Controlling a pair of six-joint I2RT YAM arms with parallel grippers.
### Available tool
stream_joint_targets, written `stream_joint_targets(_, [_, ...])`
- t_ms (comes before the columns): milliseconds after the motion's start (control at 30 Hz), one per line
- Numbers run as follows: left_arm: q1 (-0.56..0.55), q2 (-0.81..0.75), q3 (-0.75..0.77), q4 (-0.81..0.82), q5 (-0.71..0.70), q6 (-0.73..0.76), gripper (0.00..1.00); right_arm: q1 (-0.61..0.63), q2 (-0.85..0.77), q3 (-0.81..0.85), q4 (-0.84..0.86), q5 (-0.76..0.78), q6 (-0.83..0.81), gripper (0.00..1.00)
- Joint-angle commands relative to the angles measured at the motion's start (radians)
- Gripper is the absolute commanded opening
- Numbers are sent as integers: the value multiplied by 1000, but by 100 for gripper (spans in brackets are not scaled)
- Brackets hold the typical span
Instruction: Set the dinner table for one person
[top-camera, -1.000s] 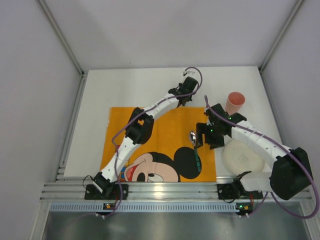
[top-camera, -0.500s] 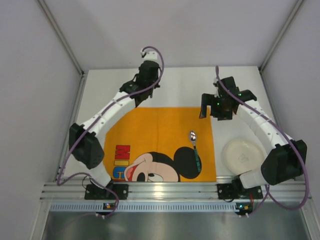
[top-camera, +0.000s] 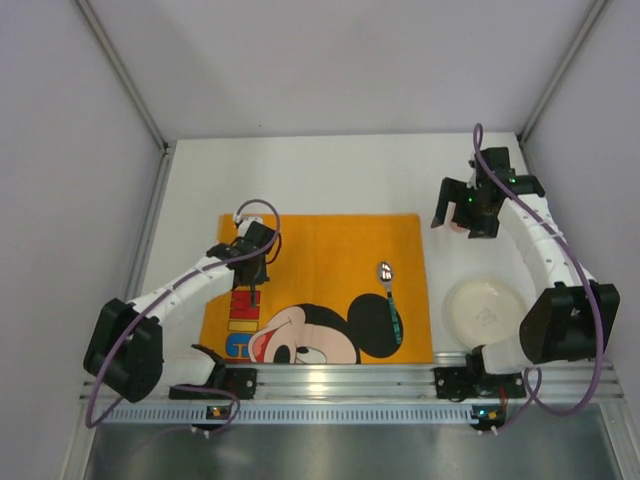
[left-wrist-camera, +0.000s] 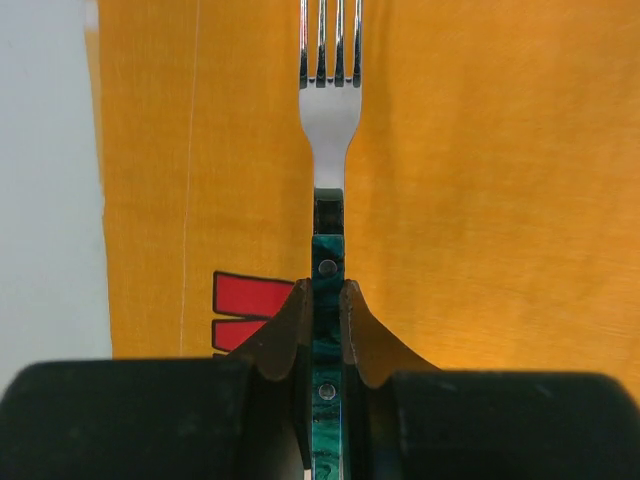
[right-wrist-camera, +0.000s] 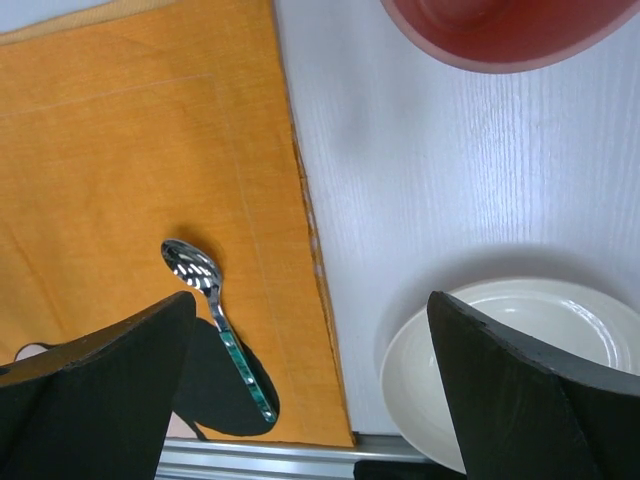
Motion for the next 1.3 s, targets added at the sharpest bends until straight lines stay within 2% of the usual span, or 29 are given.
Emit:
stream_joint_targets(0, [48,-9,-85,61,60,-54,0,-15,10,64,-15,-17,0,100])
stream_joint_targets(200, [82,45,-78,47,119,-36,0,-69,13,81,-23,2,11,100])
stream_joint_targets(300, [111,50,-68,24,209,-19,9,-141,42,136,-32,-11,23,100])
stream_joint_targets(367, [112,56,-50,-12,212,-28,18,-167,77,190,-38,-11,30,100])
stream_joint_targets(533, [112,74,4,-155,221,-91,21,-196,179,300,-26,-13,49,100])
stream_joint_targets(567, [114,77,17,-169,217,-98,26,-196,194,334,-18,-14,53,100])
stream_joint_targets(600, [114,80,27,-184,211,-111,35,-196,211,348,-12,-17,56,100])
stream_joint_targets(633, [114,82,34,-198,200,-121,51,-196,244,362,2,-19,60,100])
stream_joint_targets(667, [114,86,53,-235,183,-135,79,-196,263,391,5,-28,65,100])
stream_joint_targets(700, [115,96,60,-244,166,-143,94,-196,283,406,8,-37,68,100])
stream_joint_targets(733, [115,99,68,-253,166,-137,98,-195,321,420,12,-54,71,100])
stream_joint_targets(933, [117,91,103,-252,148,-125,98,-172,458,483,52,-67,88,100])
stream_joint_targets(1067, [122,97,114,-249,133,-106,98,-109,558,582,48,-21,63,97])
stream_joint_targets(1100, [125,100,114,-241,134,-100,98,-97,576,604,40,-4,59,94])
stream_joint_targets(1167, [128,103,116,-237,134,-95,98,-63,633,665,8,36,42,73])
stream_joint_targets(1200, [132,106,116,-229,134,-89,98,-44,662,685,-19,51,33,43])
stream_joint_targets(1233, [134,109,117,-226,136,-85,98,-34,673,714,-30,87,28,29])
stream_joint_targets(1267, [137,111,119,-226,136,-82,98,-23,677,722,-40,107,23,19])
